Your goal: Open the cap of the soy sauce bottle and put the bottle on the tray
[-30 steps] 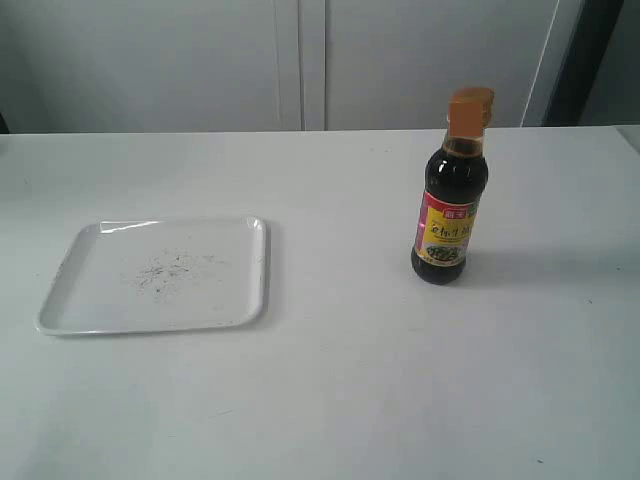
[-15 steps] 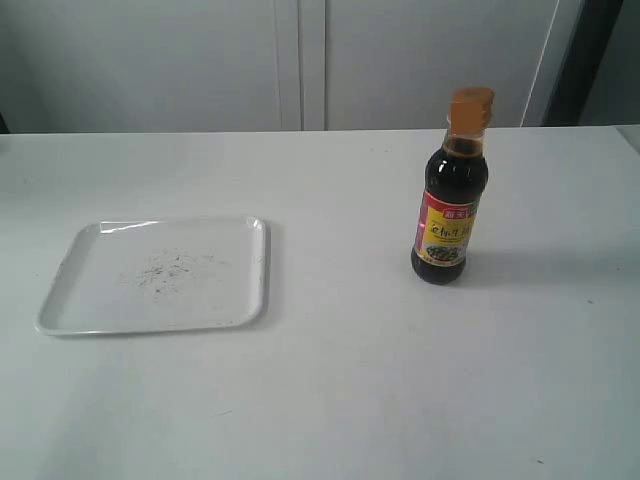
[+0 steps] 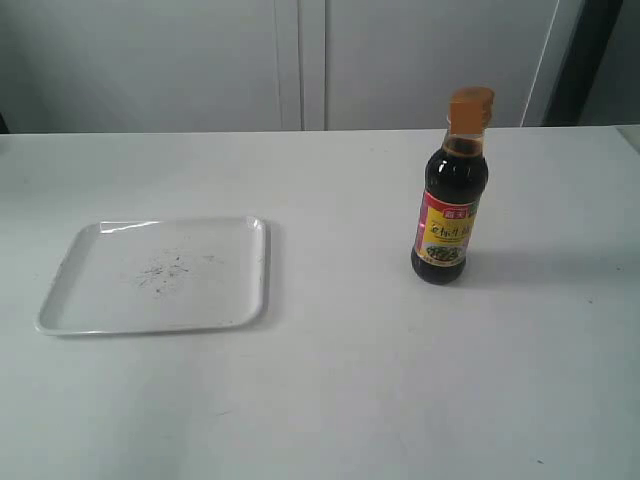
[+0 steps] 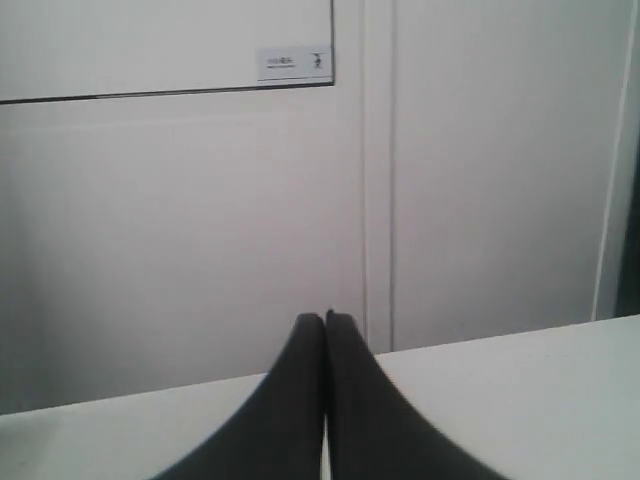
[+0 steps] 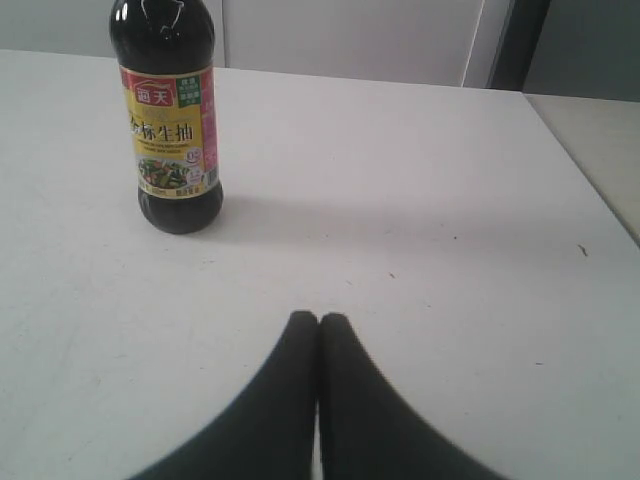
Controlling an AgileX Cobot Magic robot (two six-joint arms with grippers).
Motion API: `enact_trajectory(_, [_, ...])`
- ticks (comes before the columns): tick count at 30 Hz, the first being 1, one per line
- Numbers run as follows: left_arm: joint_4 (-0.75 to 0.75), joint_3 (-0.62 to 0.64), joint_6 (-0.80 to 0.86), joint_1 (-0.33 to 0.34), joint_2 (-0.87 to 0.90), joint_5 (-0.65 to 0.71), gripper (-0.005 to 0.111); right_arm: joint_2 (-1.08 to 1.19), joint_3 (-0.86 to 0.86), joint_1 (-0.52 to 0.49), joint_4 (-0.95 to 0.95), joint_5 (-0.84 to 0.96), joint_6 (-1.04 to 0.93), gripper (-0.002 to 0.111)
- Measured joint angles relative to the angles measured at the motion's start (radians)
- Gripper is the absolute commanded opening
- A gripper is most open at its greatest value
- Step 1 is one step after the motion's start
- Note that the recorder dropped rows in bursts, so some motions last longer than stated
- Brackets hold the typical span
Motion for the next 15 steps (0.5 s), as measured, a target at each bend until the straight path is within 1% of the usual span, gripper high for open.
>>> enact_trajectory(2, [0.081,-0.043,-0.068,0.0,0.097,-0.087,0.0,0.0,0.0,0.0,0.0,0.0,0.0,0.0])
enact_trajectory(6, [0.219,-0.121,-0.157,0.0,0.262,-0.195,0.0,0.0,0.0,0.0,0.0,0.0,0.0,0.0])
enact_trajectory(9, [0.244,-0.141,-0.165,0.0,0.319,-0.253,0.0,0.0,0.0,0.0,0.0,0.0,0.0,0.0])
enact_trajectory(11, [0.256,-0.154,-0.167,-0.008,0.352,-0.269,0.0,0.0,0.0,0.0,0.0,0.0,0.0,0.0])
enact_trajectory(15, [0.279,-0.19,-0.167,-0.061,0.412,-0.276,0.0,0.0,0.0,0.0,0.0,0.0,0.0,0.0])
